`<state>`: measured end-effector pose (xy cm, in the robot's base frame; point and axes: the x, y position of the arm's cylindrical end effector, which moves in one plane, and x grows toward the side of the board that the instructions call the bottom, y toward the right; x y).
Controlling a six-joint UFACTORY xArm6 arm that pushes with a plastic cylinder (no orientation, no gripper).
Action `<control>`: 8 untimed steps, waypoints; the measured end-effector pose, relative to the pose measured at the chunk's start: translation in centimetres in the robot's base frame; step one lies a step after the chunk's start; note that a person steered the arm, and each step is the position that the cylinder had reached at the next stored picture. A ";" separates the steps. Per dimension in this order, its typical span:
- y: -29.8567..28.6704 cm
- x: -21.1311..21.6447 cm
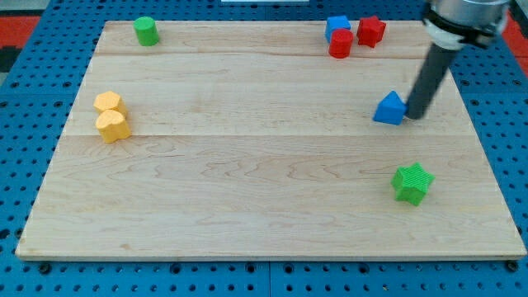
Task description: Push the blue triangle into the red circle
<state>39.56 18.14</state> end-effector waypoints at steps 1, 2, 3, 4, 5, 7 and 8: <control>-4.3 1.4; -3.3 2.2; -7.4 2.0; -9.1 0.0; -9.1 -2.2; -9.5 -3.2; -11.0 -2.7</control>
<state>36.85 7.11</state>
